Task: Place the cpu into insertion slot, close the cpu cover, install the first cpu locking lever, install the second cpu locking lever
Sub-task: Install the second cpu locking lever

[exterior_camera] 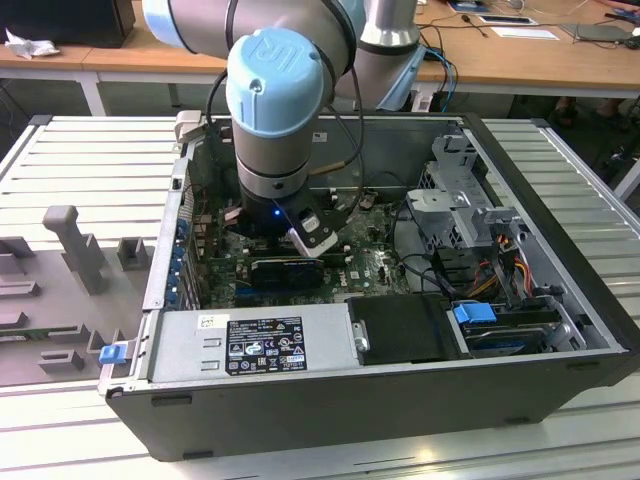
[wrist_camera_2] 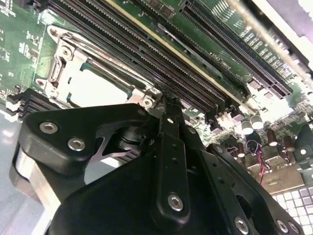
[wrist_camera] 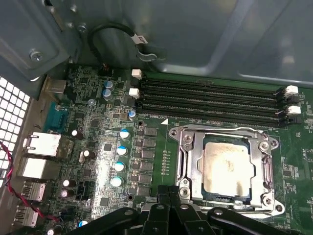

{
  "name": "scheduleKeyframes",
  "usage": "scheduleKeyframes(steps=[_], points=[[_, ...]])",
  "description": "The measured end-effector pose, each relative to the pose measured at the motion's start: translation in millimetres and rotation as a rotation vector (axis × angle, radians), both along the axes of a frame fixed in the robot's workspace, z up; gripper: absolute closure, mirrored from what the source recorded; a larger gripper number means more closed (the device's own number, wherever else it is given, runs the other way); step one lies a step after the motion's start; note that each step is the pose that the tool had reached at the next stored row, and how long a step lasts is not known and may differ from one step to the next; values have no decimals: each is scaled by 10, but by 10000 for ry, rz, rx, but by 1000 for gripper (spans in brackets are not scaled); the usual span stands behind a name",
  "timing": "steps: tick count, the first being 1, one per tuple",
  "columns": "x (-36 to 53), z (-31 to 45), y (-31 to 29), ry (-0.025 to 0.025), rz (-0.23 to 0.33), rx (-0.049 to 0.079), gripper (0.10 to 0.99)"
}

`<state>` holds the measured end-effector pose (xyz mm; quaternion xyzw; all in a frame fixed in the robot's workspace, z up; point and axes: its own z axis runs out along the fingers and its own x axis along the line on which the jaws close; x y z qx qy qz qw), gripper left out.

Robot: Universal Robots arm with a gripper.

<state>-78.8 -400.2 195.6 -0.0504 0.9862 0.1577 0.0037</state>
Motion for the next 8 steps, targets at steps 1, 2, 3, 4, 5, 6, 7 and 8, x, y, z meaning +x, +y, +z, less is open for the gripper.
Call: scheduleKeyframes(steps=[1,2,3,4,5,6,7,8], points=[[0,34,1,-2,0,4,980],[0,63,0,2,0,2,980],[0,90,0,5,-1,2,980],[0,117,0,8,-1,2,980],[0,151,0,10,-1,1,980],[0,193,1,11,0,1,980],[0,239,1,12,0,1,980],[0,284,1,12,0,1,980]])
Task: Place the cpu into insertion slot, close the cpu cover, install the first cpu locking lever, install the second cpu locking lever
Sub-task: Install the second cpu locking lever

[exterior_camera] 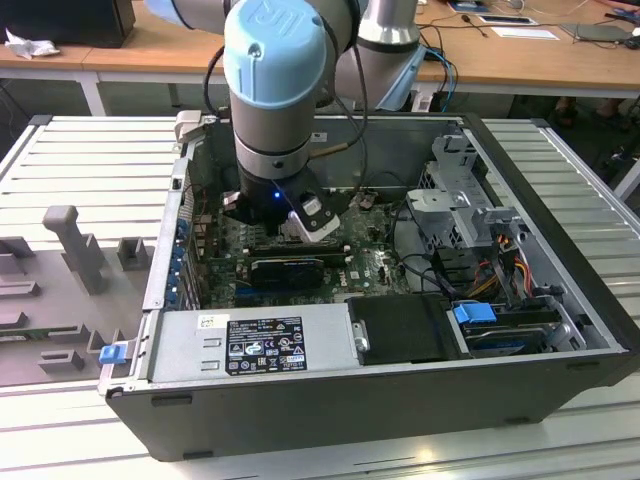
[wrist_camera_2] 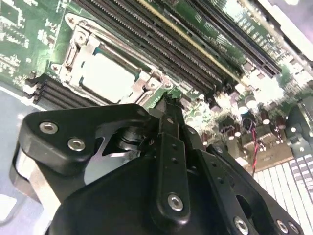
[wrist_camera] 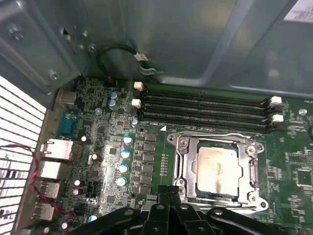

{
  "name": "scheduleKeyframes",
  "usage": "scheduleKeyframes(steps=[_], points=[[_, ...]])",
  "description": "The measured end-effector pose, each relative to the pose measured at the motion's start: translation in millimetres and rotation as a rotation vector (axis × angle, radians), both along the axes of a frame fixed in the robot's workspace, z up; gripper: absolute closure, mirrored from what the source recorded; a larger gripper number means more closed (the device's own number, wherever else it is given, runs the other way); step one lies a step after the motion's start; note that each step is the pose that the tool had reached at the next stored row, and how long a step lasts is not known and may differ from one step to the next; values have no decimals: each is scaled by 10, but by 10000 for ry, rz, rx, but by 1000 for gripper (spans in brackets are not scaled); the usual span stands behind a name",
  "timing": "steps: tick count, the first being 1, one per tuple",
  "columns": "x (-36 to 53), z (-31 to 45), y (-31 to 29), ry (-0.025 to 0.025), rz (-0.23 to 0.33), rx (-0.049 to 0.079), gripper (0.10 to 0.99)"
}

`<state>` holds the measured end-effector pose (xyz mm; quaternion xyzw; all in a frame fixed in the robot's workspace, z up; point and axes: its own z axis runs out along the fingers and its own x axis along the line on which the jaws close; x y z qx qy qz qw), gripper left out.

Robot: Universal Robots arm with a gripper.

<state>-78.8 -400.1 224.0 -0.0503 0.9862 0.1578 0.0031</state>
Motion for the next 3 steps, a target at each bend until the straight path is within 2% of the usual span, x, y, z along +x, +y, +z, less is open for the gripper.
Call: scheduleKeyframes(steps=[2,3], points=[[0,63,0,0,0,0,980],[0,64,0,-1,1,2,980]])
